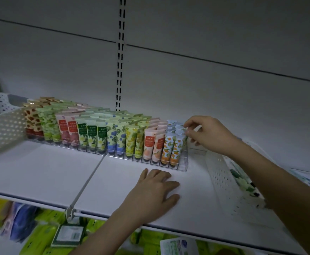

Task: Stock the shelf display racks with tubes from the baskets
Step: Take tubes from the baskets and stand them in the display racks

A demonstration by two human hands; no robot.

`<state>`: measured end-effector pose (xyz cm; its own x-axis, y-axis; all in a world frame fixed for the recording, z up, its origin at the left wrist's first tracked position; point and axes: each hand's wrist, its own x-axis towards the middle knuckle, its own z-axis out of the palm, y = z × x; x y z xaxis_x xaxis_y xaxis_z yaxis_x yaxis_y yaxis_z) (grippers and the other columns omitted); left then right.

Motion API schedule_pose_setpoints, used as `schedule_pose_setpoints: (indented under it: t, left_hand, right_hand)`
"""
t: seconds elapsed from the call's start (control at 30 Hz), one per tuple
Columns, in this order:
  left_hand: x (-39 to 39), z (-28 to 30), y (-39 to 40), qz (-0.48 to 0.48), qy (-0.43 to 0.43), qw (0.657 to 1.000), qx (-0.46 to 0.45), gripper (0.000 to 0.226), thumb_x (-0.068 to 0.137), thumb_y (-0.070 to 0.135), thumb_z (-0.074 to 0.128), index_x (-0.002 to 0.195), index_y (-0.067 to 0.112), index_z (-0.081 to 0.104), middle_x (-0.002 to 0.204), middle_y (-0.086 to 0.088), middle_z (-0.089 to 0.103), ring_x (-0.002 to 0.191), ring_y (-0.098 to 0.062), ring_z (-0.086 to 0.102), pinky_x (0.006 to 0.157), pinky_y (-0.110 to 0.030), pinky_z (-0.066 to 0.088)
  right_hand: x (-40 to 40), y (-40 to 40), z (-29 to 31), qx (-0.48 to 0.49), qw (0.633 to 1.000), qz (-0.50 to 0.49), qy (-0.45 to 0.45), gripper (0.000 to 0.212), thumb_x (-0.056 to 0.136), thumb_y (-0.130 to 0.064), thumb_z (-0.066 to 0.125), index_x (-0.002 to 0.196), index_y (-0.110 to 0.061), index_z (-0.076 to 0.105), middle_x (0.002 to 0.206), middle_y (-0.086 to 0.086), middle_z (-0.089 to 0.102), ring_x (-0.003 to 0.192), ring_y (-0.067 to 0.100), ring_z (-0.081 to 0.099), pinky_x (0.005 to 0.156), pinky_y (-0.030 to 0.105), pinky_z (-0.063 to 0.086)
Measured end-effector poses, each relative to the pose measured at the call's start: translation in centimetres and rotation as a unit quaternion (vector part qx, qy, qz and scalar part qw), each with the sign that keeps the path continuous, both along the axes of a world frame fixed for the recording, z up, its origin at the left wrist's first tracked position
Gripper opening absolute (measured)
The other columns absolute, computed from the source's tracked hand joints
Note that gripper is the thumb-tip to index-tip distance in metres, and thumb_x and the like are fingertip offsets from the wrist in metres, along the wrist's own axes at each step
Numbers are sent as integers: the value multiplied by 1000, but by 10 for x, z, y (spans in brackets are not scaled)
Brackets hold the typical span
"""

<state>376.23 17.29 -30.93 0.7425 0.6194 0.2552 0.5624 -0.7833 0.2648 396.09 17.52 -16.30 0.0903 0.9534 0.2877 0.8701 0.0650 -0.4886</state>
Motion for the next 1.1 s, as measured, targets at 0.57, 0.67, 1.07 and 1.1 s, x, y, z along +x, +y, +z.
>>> schedule_pose_setpoints:
  t: [0.57,0.67,1.07,1.1]
  left_hand:
    - [74,92,-19,-58,-336,940,-32,22,85,9,67,103,19,71,99,5,67,92,-6,58,84,-19,43]
    - [115,115,-23,-109,-296,948,-44,20,85,15,66,103,21,71,99,3,66,92,-9,58,86,-25,47]
    - [229,116,-6,-142,216,964,-64,47,86,12,68,131,22,60,132,-4,55,115,-23,54,96,-30,46]
    - [232,113,-5,-145,239,959,-54,48,86,11,67,132,23,59,133,-3,54,115,-23,53,97,-32,47]
  right_hand:
    - [106,-87,25,3,991,-131,27,12,95,-18,58,99,-23,68,91,-7,67,74,23,69,67,35,59]
    - [119,-100,24,14,989,-144,36,12,94,-18,59,98,-24,69,90,-8,67,72,18,67,67,33,58]
    - [158,-130,-8,43,981,-148,119,18,94,-17,57,94,-31,68,95,-10,66,75,4,60,70,24,51]
    - [160,-131,-11,46,980,-143,128,20,94,-16,57,93,-33,68,95,-11,66,76,4,61,72,27,54]
